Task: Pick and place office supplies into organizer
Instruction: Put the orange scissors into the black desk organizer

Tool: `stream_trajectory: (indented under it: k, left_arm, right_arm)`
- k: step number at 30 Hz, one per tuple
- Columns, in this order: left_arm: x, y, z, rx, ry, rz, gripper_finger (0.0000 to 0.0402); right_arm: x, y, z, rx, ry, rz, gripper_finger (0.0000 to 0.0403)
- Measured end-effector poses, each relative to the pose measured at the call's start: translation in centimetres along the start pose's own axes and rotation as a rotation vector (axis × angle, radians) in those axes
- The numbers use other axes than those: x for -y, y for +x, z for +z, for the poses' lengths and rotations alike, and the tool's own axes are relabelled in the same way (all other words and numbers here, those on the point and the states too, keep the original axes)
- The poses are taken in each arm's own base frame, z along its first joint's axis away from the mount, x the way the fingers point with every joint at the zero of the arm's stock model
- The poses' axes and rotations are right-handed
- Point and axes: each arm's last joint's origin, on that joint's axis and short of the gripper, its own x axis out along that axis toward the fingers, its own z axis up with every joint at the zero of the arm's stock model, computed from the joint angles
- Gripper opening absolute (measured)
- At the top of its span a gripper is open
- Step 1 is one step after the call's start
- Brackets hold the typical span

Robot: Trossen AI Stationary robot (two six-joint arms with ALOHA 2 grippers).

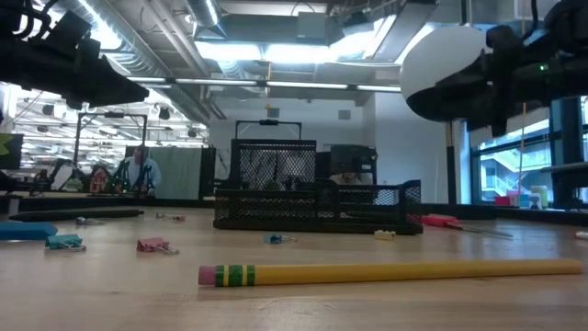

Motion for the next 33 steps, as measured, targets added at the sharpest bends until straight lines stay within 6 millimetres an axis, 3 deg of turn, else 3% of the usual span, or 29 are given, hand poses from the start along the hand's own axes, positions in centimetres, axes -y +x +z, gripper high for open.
stream_trajectory:
  k: [8,15,22,27,33]
  left_arm:
    - [0.0,0.0,0.0,0.000,-0.001,0.000,0.0130]
    - [0.0,0.0,0.0,0.000,-0.001,0.000,0.0130]
    - [0.0,0.0,0.0,0.000,-0.002,0.000,0.0130]
    - [0.0,0.0,0.0,0.000,0.000,0.000,0.0130]
    - [0.0,0.0,0.0,0.000,0.000,0.000,0.0130]
  right_arm:
    - [-2.0,2.0,2.1,-0.110,-0.102,0.010,0.0263]
    - [-4.2,4.5,1.9,-0.531,0.104,-0.189,0.0263]
    - [-6.4,8.1,2.6,-0.742,0.278,-0.459,0.0263]
    - [-6.6,10.2,1.4,-0.919,0.237,-0.672,0.0263]
    - [-6.0,12.6,-2.3,-1.028,0.284,-0.844,0.0263]
